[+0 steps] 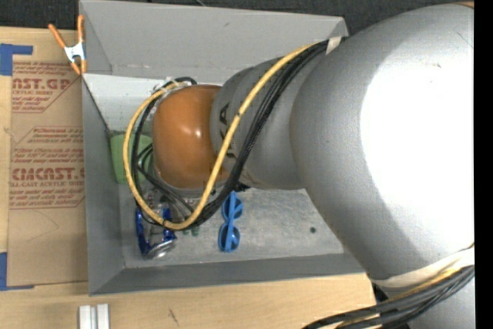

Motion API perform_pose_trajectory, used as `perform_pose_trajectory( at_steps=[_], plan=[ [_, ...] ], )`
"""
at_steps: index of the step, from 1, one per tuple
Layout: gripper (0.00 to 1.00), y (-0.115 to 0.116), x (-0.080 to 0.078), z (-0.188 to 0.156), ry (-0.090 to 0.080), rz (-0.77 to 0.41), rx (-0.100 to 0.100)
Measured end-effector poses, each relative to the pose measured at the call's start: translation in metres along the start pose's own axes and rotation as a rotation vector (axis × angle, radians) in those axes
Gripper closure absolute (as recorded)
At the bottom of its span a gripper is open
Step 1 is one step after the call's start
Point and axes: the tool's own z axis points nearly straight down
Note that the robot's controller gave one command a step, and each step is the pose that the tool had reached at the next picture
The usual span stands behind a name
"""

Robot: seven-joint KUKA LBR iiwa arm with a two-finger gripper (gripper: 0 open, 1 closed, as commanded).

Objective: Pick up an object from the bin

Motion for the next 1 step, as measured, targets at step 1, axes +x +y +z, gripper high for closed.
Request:
perform_pose_trajectory(
  at_steps=[1],
  plan=[
    [1.00,0.0025,-0.0120,-0.0577,0.001,-0.005,0.001]
  ],
)
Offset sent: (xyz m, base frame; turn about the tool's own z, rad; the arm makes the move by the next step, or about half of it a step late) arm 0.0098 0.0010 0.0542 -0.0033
